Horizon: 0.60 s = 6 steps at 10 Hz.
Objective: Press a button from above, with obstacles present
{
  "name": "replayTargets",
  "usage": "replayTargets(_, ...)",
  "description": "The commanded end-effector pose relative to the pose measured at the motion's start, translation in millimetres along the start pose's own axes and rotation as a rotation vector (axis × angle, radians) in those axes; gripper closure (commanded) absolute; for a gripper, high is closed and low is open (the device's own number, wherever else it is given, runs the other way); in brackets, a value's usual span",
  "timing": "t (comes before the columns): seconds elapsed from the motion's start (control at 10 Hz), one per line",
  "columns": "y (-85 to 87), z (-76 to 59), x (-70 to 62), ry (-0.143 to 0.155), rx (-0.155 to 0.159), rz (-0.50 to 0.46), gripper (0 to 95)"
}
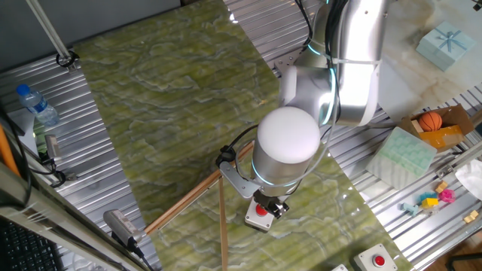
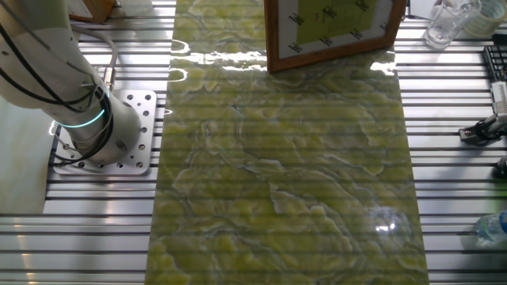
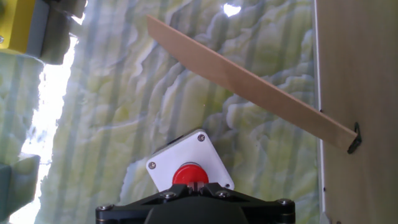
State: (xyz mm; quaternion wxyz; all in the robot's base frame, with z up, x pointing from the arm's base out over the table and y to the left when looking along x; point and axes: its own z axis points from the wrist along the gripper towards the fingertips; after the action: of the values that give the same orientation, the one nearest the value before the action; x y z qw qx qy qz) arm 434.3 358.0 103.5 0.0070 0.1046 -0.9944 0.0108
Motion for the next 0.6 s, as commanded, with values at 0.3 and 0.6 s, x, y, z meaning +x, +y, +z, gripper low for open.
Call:
replayTargets(0.3, 0.0, 5.0, -0.6, -0.011, 0.003, -0.003, 95.0)
replayTargets(0.6, 0.9, 15.0, -1.5, -0.016, 0.004, -0.003, 95.0)
